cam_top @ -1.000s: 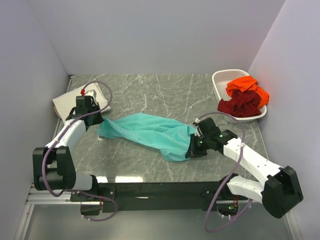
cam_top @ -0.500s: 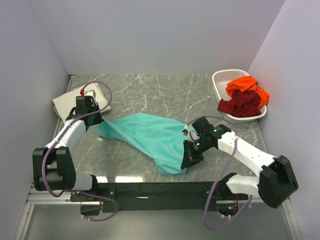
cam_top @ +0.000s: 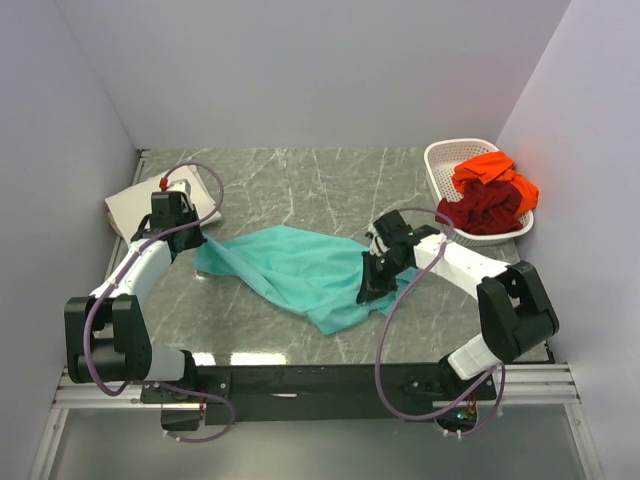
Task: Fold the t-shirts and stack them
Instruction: Flatten the tshirt out
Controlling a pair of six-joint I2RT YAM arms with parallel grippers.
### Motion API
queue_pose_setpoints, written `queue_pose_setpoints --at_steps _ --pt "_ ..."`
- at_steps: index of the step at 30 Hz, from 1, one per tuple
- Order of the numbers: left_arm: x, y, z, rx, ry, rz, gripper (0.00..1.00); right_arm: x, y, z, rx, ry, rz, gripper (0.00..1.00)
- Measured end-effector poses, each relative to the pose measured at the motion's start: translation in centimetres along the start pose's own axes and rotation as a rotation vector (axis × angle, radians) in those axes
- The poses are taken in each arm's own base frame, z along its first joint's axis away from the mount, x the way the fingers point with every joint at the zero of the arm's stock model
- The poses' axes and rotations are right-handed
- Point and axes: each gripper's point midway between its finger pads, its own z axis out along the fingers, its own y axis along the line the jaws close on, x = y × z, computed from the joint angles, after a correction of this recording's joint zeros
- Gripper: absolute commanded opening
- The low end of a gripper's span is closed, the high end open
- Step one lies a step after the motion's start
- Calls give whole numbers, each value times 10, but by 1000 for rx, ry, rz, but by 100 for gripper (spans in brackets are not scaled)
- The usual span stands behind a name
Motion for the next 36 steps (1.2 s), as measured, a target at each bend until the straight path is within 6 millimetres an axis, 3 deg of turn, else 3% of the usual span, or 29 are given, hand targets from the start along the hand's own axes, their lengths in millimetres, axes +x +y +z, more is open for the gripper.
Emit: queue_pose_setpoints --at_steps 2,5,6,11,14,19,22,29,36 --pt "0 0 0 0 0 0 0 -17 0 -5 -1 -45 7 9" --pt "0 0 0 0 0 0 0 -38 -6 -6 1 -78 35 22" --pt "0 0 0 0 0 0 1 -42 -9 -4 1 -83 43 31" --pt "0 0 0 0 0 0 0 -58 -9 -2 -22 -109 57 51" --pt "0 0 0 1 -1 0 0 -62 0 -13 -50 -163 31 63" --pt "-1 -1 0 4 -1 0 0 -51 10 -52 -78 -316 -40 62" --pt "-1 -2 0 9 -1 0 0 -38 4 -63 -66 -387 -61 57" --pt "-1 -3 0 17 2 -1 0 -7 -26 -33 14 -322 -28 48" --pt "0 -3 0 17 4 -1 0 -4 -31 -4 43 -264 -18 46"
